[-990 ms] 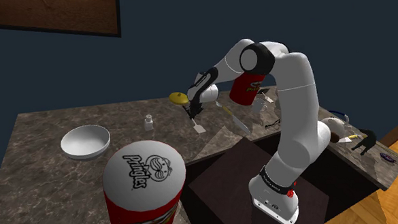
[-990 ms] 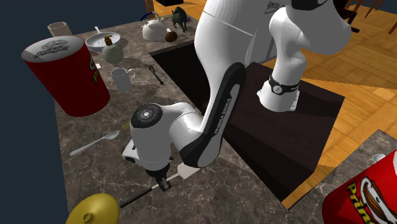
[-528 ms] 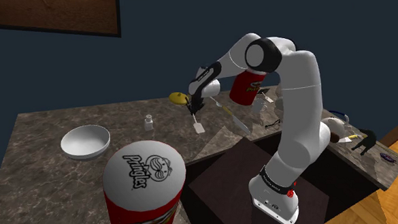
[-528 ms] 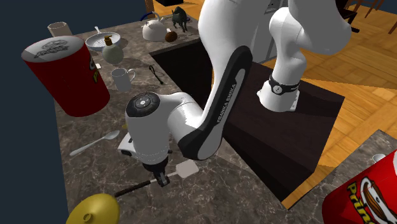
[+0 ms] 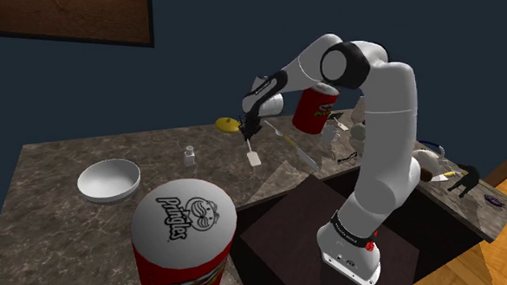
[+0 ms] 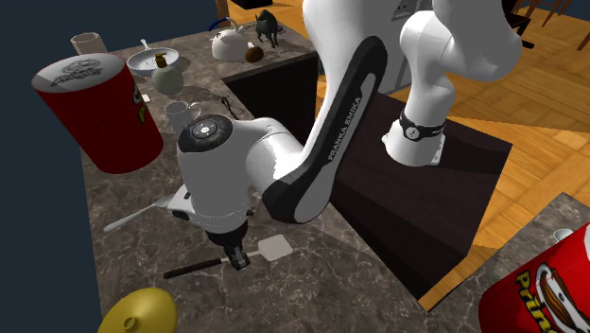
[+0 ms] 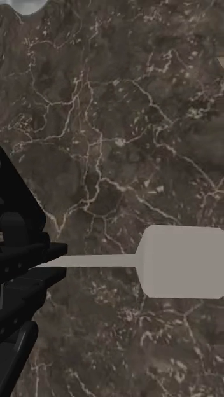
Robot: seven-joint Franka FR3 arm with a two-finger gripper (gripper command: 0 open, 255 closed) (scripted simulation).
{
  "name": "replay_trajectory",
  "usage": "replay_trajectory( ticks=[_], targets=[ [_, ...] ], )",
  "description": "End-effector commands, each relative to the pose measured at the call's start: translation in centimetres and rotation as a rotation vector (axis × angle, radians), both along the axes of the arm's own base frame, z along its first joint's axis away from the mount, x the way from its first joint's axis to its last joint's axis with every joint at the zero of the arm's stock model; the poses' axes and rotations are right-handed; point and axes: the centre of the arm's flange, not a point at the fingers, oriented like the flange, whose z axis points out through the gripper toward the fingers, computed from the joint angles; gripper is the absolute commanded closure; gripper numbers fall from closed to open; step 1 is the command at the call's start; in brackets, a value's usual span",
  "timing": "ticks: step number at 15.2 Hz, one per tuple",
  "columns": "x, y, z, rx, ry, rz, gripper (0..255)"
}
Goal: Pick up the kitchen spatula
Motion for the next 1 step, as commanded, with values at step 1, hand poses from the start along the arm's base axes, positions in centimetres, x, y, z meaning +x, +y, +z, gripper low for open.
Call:
replay_trajectory(
  ticks=[1],
  targets=[
    [0.02, 0.01, 0.34, 0.000, 0.000, 0.000, 255]
  ],
)
